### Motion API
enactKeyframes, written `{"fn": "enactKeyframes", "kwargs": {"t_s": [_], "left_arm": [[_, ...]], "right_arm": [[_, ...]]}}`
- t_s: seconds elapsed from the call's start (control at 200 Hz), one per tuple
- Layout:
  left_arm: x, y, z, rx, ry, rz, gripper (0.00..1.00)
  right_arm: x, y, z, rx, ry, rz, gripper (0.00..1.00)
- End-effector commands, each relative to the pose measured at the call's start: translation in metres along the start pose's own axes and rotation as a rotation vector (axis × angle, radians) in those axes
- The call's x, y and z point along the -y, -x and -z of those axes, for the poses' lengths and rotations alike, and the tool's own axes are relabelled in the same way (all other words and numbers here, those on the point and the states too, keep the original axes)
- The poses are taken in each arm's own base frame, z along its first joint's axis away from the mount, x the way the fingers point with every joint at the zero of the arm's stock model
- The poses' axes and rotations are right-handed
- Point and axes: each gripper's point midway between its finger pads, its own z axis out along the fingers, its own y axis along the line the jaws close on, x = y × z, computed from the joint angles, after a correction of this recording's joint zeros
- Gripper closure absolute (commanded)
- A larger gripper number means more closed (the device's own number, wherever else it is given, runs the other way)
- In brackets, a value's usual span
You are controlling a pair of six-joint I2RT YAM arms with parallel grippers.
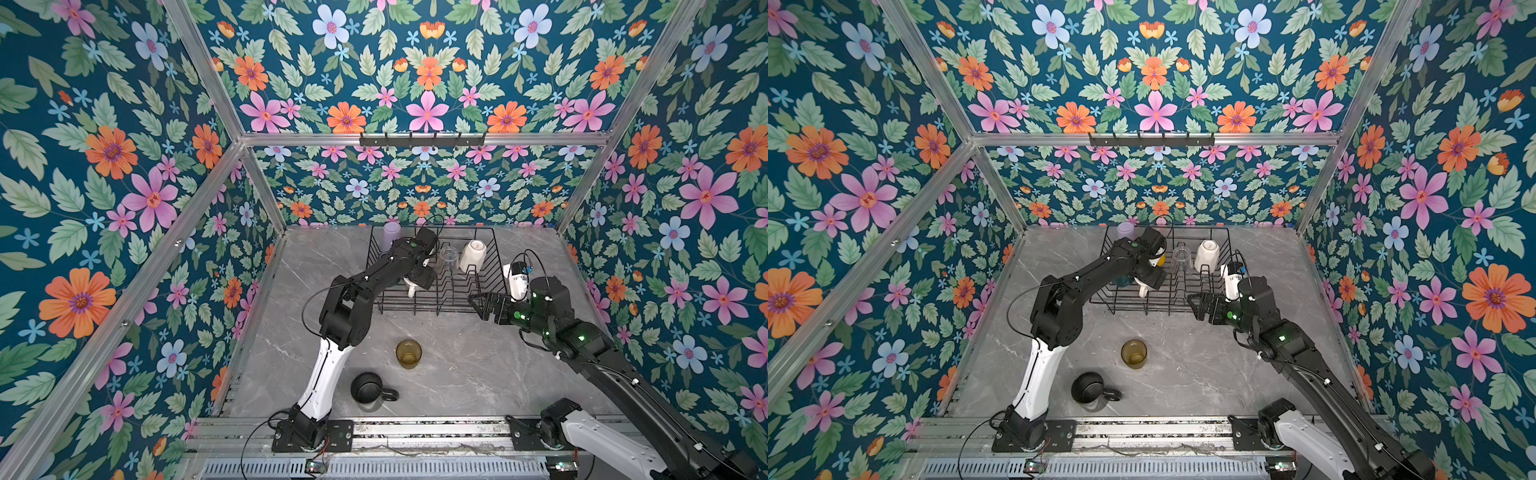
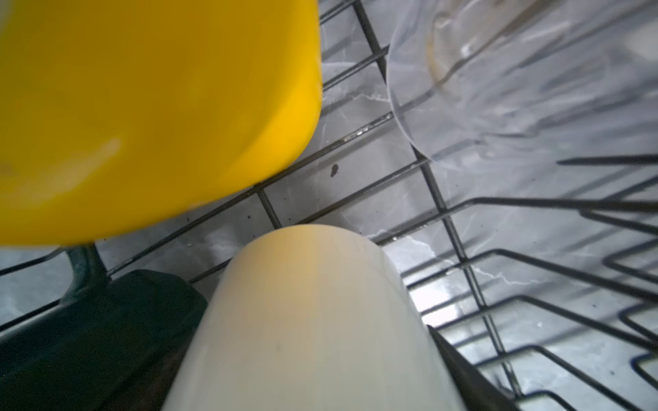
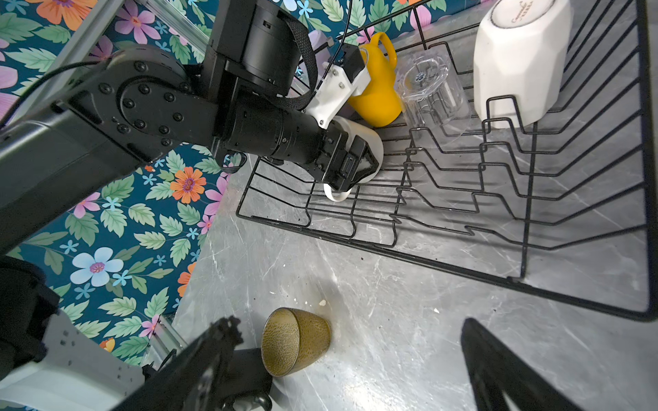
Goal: Load the cups into the dish rack
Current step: 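Lower the red-lined mug upside down into the rack beside the green mug, then open the left gripper and lift it away from the placed mug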
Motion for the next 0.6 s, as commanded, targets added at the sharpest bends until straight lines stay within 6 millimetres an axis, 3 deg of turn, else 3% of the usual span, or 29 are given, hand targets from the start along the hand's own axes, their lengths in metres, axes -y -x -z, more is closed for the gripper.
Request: {"fn": "enactKeyframes", "kwargs": {"t_s": [0.0, 0.595], "left_arm": [[-0.001, -0.013, 0.000, -0.053, 0.005, -0.013, 0.07], [0.001, -0.008, 0.013, -0.017, -0.016, -0.010, 0.00]], "right_arm": [[-0.002, 0.004, 0.001, 0.019, 0.008, 0.002, 0.01], [-0.001, 0.003, 0.000, 0.016, 0.004, 0.002, 0.01]]}}
